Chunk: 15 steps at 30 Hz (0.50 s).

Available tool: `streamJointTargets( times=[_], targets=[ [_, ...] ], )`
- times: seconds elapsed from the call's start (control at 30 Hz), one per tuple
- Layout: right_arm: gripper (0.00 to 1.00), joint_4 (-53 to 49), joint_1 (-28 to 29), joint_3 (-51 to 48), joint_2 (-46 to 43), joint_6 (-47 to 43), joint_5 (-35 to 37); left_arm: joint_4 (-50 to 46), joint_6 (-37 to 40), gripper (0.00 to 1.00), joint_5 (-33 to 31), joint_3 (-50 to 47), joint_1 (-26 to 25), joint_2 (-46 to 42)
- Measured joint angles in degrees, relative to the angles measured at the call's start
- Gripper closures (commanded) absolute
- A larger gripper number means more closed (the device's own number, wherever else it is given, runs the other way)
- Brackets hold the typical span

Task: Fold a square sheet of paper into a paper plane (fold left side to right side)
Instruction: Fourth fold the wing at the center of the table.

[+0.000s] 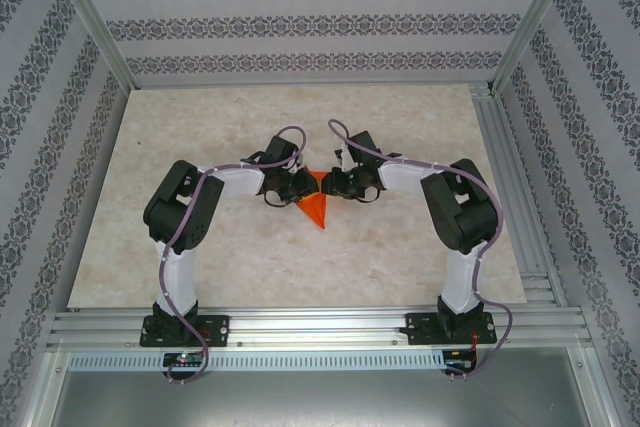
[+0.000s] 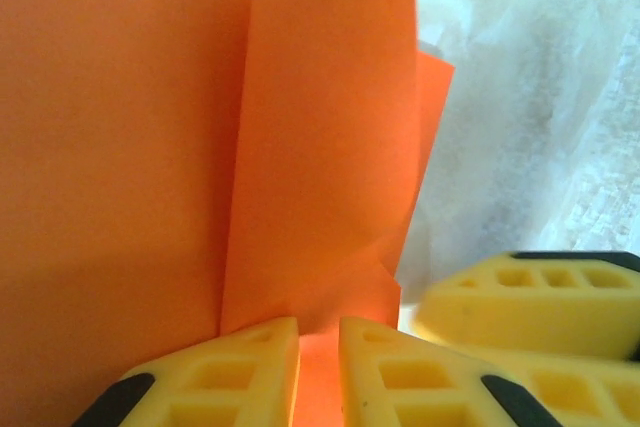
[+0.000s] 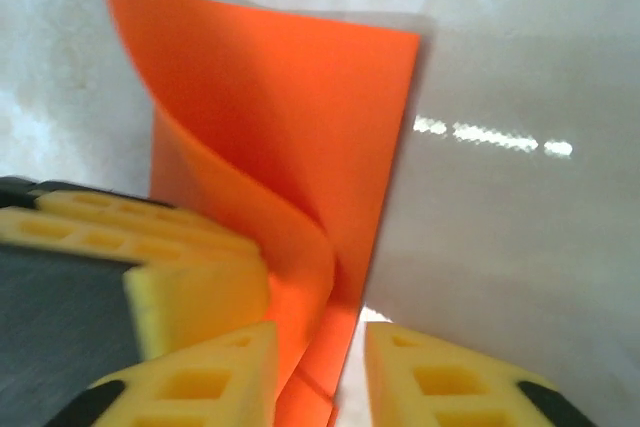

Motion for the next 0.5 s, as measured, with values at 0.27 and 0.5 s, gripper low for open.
streamJointTargets(
  times=[0.27,0.5],
  targets=[
    [0.75,2.4,0.1,-9.6,-15.7,1.2,-2.0,0.6,0.0,0.79,-0.2,-0.1,-0.1,0.0],
    [0.81,8.9,5.6,-16.5,-13.9,7.0,-5.1,0.6,0.0,0.79,-0.3,-0.1,-0.2,0.1]
  ],
)
